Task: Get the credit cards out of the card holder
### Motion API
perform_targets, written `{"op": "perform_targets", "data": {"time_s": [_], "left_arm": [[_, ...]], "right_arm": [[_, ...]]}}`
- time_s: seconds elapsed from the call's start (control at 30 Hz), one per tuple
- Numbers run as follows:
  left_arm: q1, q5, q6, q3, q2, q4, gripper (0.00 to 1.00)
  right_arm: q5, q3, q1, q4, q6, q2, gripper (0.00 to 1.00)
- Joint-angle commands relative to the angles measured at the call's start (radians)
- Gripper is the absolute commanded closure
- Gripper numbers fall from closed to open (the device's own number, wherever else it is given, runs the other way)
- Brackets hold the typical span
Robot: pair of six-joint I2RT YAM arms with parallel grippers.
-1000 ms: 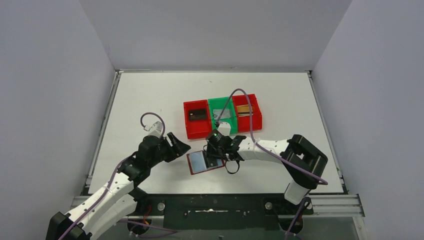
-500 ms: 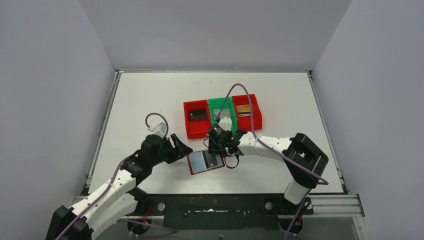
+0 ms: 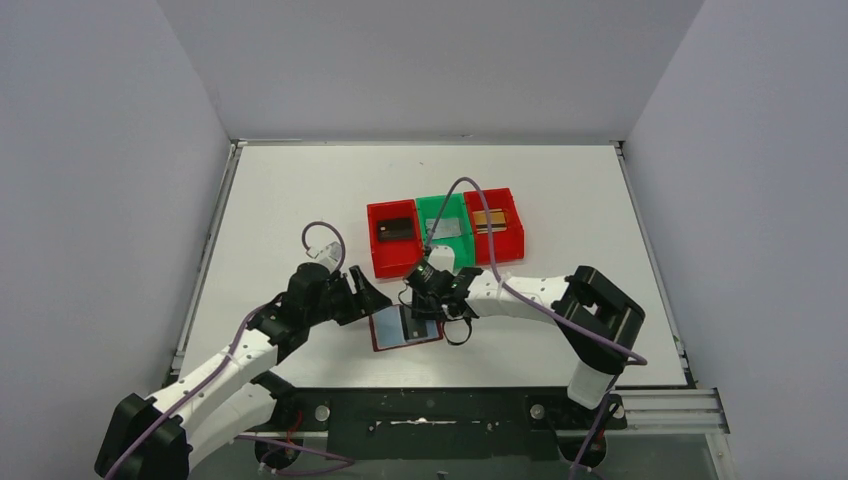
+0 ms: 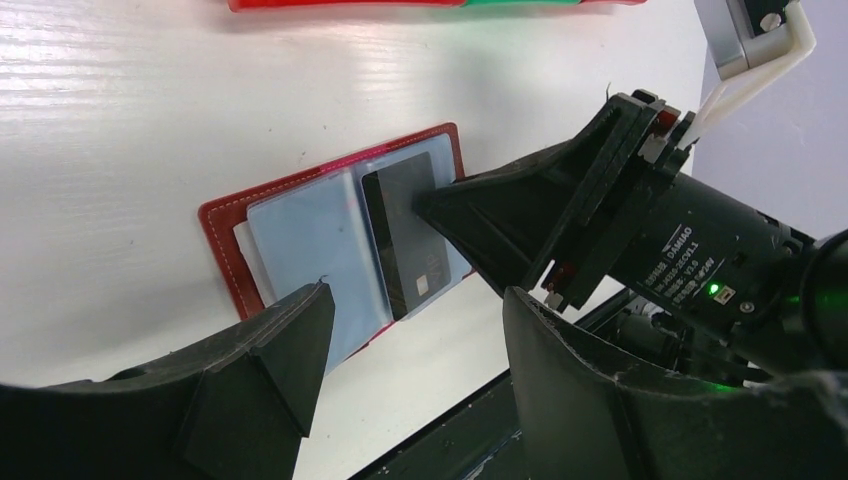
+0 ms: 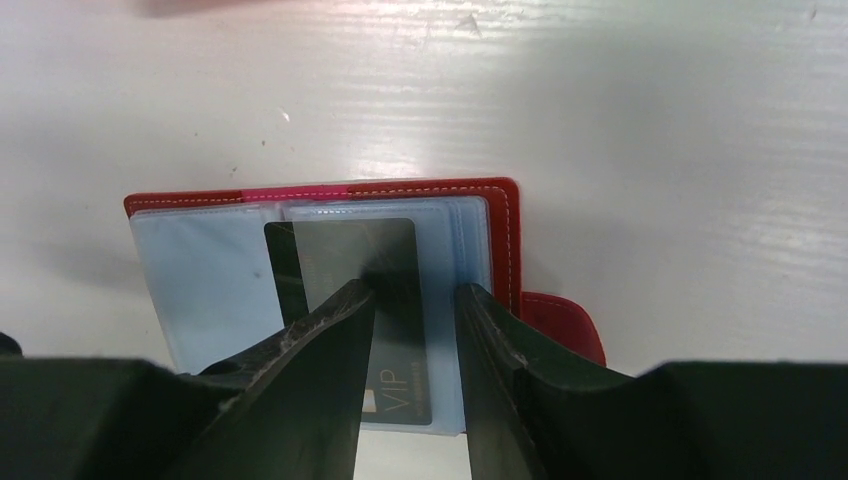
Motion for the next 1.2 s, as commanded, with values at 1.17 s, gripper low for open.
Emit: {"op": "perform_targets", "data": {"time_s": [1.17], "left_arm": [[0.010, -0.009, -0.010, 0.011, -0.041, 0.034, 0.37]], "right_arm": [[0.177, -0.312, 0.072, 0.338, 0.176, -0.325, 0.41]]}}
